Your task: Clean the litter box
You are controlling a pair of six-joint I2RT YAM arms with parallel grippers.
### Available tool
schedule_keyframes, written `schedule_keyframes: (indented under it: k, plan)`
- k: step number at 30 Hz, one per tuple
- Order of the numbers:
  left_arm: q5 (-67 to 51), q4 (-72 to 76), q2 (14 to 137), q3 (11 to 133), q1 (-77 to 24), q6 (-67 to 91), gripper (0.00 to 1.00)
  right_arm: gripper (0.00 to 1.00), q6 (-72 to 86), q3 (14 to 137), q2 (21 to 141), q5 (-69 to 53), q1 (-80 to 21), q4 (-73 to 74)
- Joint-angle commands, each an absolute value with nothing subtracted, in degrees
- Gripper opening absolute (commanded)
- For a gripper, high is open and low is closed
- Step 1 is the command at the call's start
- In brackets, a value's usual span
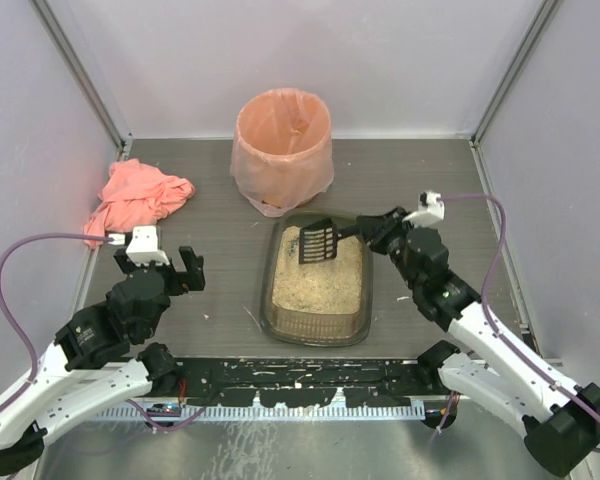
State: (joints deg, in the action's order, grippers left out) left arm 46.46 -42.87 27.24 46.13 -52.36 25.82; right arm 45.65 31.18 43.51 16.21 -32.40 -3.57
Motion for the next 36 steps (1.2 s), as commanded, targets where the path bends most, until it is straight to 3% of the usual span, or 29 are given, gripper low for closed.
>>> schedule_keyframes:
  k: [1,7,15,27,36]
  plan:
    - [44.95,-37.74,27.66,46.55,-52.21,23.95,0.98,0.1,30.59,46.21,48.95,9.2,-32.61,6.94]
    - [42.87,-36.49,26.94,45.24,-52.21,23.86,0.98,0.04,19.3,58.3,54.44,4.31,-32.7,22.43]
    - [41.03,-35.83,28.23,44.8,-52.22,24.78,0.98,0.02,8.59,67.62,59.51,0.55,-33.27,31.88]
    - [40.41,-37.06,28.57,44.3,-52.21,25.92,0.98,0.07,4.31,53.42,56.2,9.11,-41.66,15.89]
    - [40.37,-37.16,28.35,43.91,-52.21,26.3,0.98,0.22,6.03,46.25,55.74,7.32,-41.7,7.3]
